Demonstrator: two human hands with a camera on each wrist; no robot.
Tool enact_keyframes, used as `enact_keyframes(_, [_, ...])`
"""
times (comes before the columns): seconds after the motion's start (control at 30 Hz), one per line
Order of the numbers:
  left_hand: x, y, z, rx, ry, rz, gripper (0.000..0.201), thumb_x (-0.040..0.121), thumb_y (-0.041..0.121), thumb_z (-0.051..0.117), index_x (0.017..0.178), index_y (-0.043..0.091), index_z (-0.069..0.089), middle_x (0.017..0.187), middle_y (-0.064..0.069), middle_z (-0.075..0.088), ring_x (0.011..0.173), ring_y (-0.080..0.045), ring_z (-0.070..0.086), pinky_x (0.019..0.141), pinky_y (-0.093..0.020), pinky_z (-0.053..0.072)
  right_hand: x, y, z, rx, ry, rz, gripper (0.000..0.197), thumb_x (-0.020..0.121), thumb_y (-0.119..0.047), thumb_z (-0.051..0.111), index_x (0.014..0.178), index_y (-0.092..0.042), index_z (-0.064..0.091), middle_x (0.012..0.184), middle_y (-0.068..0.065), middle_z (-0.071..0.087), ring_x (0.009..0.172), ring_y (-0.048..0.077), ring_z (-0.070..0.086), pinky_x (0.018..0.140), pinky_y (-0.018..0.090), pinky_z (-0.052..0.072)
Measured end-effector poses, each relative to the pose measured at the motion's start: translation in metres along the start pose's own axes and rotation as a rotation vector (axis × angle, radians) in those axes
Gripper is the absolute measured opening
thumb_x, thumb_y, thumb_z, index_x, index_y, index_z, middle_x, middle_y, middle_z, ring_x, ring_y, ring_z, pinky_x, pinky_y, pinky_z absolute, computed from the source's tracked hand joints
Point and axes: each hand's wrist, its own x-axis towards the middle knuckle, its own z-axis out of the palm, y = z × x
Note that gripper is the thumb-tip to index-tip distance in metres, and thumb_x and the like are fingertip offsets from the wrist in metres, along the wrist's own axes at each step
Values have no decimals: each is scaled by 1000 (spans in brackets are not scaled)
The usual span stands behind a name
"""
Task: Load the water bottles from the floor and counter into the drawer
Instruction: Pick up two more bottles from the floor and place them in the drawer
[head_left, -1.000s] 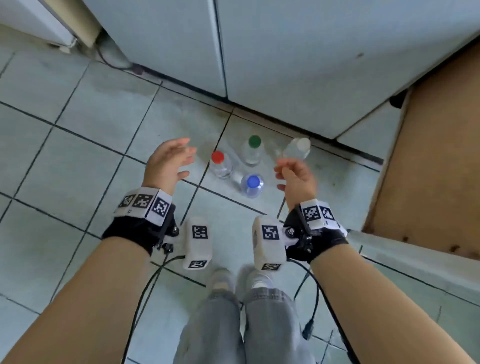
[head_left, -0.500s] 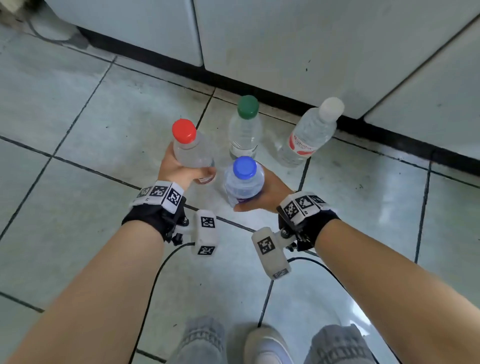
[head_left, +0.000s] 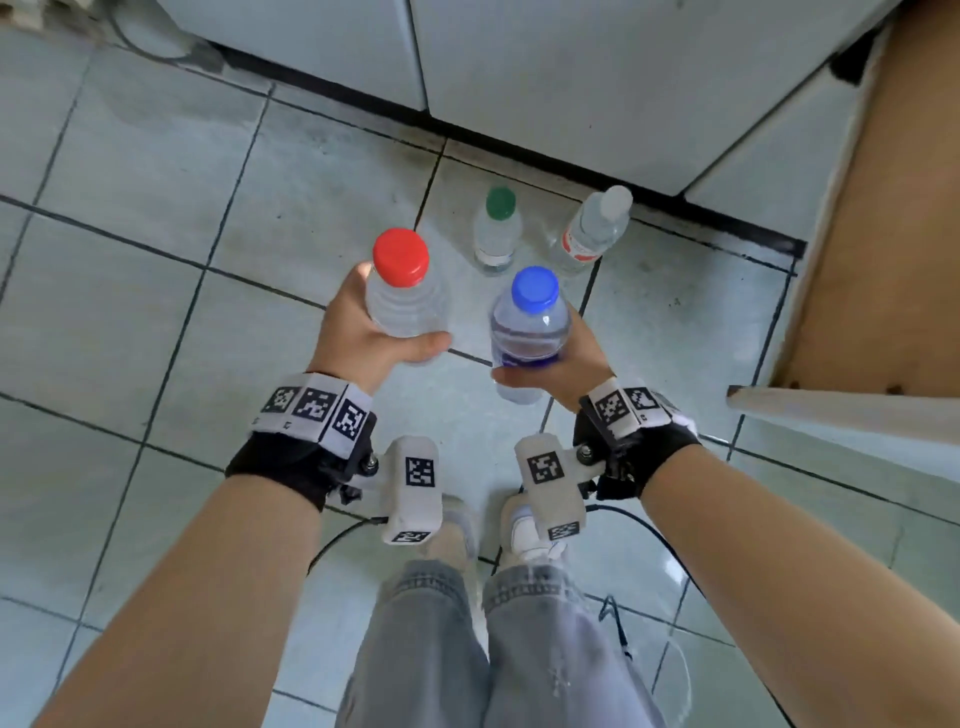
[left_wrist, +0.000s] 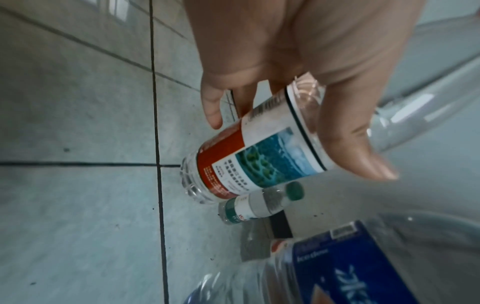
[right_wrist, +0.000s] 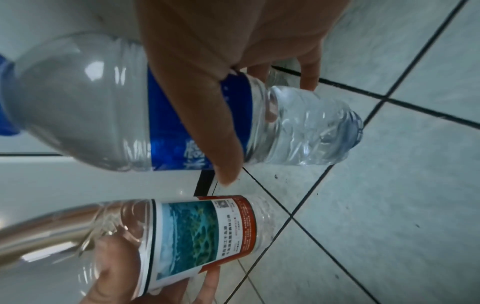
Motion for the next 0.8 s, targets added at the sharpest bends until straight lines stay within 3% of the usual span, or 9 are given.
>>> enact_keyframes(0.1, [-47,67,-20,29,-55,-10,63,55,-6,82,108,11,51,88,7,57,79,2,55,54,-2,45,-68,-44,-10,-5,44,89,84,44,-29,85,118,-5,52,103,5,62,93,21,59,83,32,49])
enact_keyframes(0.2, [-83,140,-34,25,-108,-8,59,49,4,86,92,22,51,87,7,60,74,10,58,68,-8,48,-134,-104,-31,89,73,106,80,38,-31,81,109,-3,58,89,0,63,76,10,60,66,17,45])
enact_keyframes(0.3, [-115,214,-36,-60,-163,-42,57,43,17,81,90,23,51,89,6,63,84,-5,61,79,-26,49,-193,-163,-62,285,96,65,73,42,-16,80,107,7,56,82,3,64,64,-2,63,61,14,48])
enact_keyframes(0.4, [-142,281,-24,-108,-265,-4,60,36,28,83,89,27,55,89,6,66,83,-7,63,76,-27,51,-235,-215,-100,409,160,-50,72,51,-1,77,116,10,47,87,7,62,71,3,64,65,18,52])
enact_keyframes(0.47, [-152,320,-5,-129,-340,26,64,35,35,81,94,21,60,88,5,68,84,-11,65,74,-30,50,-251,-245,-130,447,211,-123,62,56,1,73,113,4,50,84,1,65,73,5,64,67,19,53])
enact_keyframes(0.53, [-153,356,23,-121,-399,57,75,32,38,84,100,14,61,89,2,68,86,-16,64,77,-33,49,-258,-271,-163,492,268,-165,44,59,-2,71,99,-9,57,76,-6,69,69,6,65,63,20,54])
enact_keyframes(0.6, [-147,389,58,-98,-466,108,63,34,36,85,93,26,64,86,5,69,86,-14,64,82,-34,51,-258,-287,-200,524,296,-202,39,62,-1,68,95,-18,57,79,-1,67,69,10,64,63,24,55])
enact_keyframes(0.7, [-134,419,121,-49,-551,167,44,43,29,82,85,31,68,83,7,72,84,-10,67,83,-33,54,-248,-280,-259,516,300,-219,48,60,3,70,98,-22,57,84,0,69,76,12,66,69,24,57])
enact_keyframes(0.8, [-113,420,188,-42,-549,133,65,44,29,85,103,16,61,99,-4,72,95,-16,68,89,-39,55,-230,-248,-316,473,363,-128,73,40,9,81,98,-23,53,78,-12,75,74,-1,69,63,16,54])
